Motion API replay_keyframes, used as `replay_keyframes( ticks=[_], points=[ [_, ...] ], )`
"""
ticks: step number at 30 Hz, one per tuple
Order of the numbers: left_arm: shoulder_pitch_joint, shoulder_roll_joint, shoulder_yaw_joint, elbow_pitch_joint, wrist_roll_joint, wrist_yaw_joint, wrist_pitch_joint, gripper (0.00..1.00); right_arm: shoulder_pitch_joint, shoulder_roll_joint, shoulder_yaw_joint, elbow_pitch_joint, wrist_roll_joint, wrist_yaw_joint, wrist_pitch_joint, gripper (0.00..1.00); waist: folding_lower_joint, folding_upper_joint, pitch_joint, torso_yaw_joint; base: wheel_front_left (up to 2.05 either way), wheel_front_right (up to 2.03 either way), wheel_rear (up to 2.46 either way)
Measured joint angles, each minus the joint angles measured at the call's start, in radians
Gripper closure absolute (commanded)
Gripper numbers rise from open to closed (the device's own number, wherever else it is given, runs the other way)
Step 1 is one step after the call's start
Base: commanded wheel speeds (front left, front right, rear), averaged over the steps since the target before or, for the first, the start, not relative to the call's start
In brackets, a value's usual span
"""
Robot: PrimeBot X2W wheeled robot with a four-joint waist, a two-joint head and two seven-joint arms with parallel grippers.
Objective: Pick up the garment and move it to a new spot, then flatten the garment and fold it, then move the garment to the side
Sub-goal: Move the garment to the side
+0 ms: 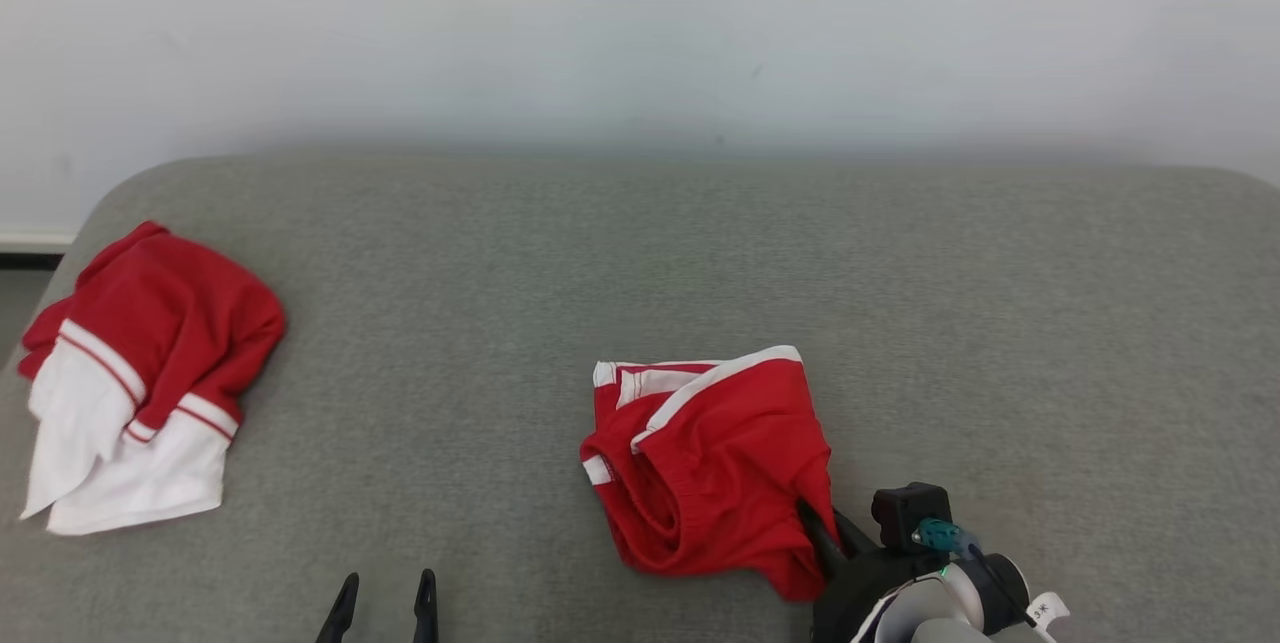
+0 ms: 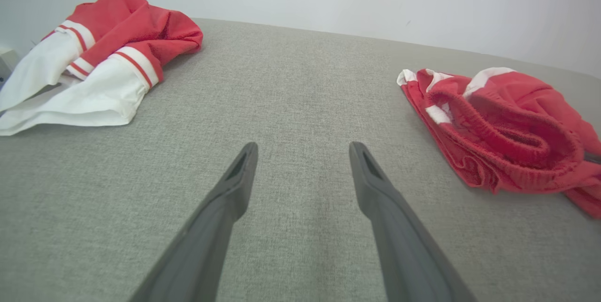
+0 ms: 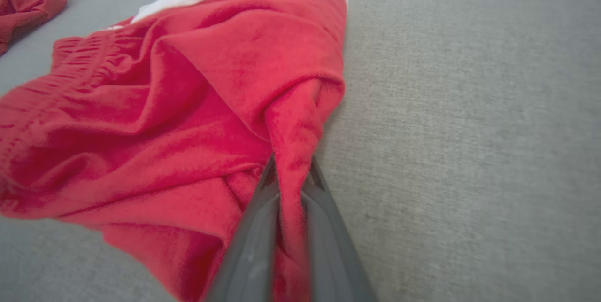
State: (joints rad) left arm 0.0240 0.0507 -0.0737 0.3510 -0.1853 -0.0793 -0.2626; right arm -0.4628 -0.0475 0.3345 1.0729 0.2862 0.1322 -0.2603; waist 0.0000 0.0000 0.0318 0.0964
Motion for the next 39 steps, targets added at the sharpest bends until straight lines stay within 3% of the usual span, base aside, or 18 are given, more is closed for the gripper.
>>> replay_keyframes(
  ticks=[9,30,39],
  points=[
    [0.004,0.0,-0.016,-0.014,-0.001,0.0,0.0,0.0,0.0,-0.002,-0.047,-0.025,-0.053,0.0,-0.001,1.0,-0.0001,0.0,-0.015,-0.126,0.0,0.0,0.0],
    [-0.107,-0.001,-0.088,-0.019,0.012,-0.017,0.0,0.0,-0.009,-0.004,-0.056,-0.09,-0.067,0.0,-0.001,1.0,0.0,0.0,0.03,-0.541,0.0,0.0,0.0],
    [-0.128,-0.002,-0.099,-0.015,0.024,-0.025,0.0,0.0,-0.015,-0.004,-0.067,-0.12,-0.081,0.0,-0.001,1.0,0.0001,0.0001,0.092,-0.607,0.0,0.0,0.0]
  ],
)
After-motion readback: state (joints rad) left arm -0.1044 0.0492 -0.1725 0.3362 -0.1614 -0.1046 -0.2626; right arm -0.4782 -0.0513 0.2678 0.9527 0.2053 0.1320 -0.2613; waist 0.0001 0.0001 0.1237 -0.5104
